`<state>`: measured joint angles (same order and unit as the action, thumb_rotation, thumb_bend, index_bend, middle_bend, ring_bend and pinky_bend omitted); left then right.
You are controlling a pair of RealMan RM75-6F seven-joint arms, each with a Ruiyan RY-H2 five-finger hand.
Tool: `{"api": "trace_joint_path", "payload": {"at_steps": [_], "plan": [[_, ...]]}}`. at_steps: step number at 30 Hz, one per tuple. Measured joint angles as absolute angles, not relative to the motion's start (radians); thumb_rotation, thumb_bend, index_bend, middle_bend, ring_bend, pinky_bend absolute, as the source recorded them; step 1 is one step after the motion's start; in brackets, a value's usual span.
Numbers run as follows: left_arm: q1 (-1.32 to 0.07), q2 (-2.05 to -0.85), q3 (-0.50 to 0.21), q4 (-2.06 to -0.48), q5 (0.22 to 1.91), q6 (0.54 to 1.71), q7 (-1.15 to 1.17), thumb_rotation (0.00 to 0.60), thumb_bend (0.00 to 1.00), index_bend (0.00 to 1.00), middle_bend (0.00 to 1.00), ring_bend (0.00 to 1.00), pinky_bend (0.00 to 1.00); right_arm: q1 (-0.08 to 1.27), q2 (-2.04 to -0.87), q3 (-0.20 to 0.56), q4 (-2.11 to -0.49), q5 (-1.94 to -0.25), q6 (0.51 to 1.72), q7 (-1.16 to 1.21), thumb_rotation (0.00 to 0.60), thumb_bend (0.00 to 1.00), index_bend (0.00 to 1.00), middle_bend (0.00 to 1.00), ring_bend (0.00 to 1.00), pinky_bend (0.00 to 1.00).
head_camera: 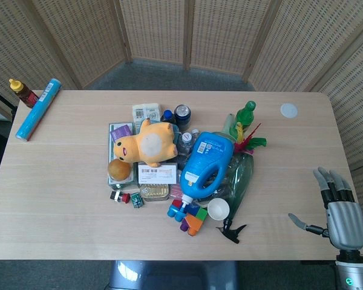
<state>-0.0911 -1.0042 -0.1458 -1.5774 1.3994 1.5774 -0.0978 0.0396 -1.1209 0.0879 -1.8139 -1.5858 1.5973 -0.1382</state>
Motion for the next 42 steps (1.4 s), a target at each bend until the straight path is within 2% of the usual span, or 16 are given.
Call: {"api": "trace_joint_path", "payload": {"at_steps": [9,12,18,23,30,36,39,42], "plan": [[-0.101,-0.993,-0.135,-1.577,1.416,1.544,-0.080,0.600,0.00,0.00,0.00,0.00,0.00,0.036,-1.117,0.087,-1.812,-1.579,1.597,-0.135,0.303,0.00,0.00,0.00,0.00,0.00],[-0.123,-0.971,-0.127,-1.607,1.415,1.482,-0.057,0.600,0.00,0.00,0.00,0.00,0.00,0.038,-1.117,0.088,-1.818,-1.576,1.593,-0.134,0.299,0.00,0.00,0.00,0.00,0.00],[-0.232,-0.903,-0.136,-1.772,1.352,1.265,0.099,0.600,0.00,0.00,0.00,0.00,0.00,0.039,-1.114,0.086,-1.819,-1.577,1.589,-0.124,0.302,0.00,0.00,0.00,0.00,0.00],[-0.357,-0.890,-0.180,-1.891,1.188,1.152,0.301,0.600,0.00,0.00,0.00,0.00,0.00,0.039,-1.109,0.086,-1.816,-1.575,1.587,-0.108,0.302,0.00,0.00,0.00,0.00,0.00],[-0.542,-0.964,-0.253,-1.979,0.940,1.096,0.474,0.600,0.00,0.00,0.00,0.00,0.00,0.037,-1.095,0.089,-1.830,-1.571,1.591,-0.080,0.301,0.00,0.00,0.00,0.00,0.00],[-0.754,-1.075,-0.291,-2.025,0.617,1.119,0.729,0.600,0.00,0.00,0.00,0.00,0.00,0.035,-1.085,0.087,-1.831,-1.571,1.591,-0.061,0.298,0.00,0.00,0.00,0.00,0.00],[-0.894,-1.160,-0.303,-2.033,0.414,1.170,0.892,0.600,0.00,0.00,0.00,0.00,0.00,0.033,-1.079,0.088,-1.832,-1.571,1.594,-0.047,0.301,0.00,0.00,0.00,0.00,0.00],[-1.004,-1.253,-0.310,-2.022,0.288,1.218,0.999,0.600,0.00,0.00,0.00,0.00,0.00,0.032,-1.072,0.088,-1.832,-1.572,1.596,-0.034,0.297,0.00,0.00,0.00,0.00,0.00]]}}
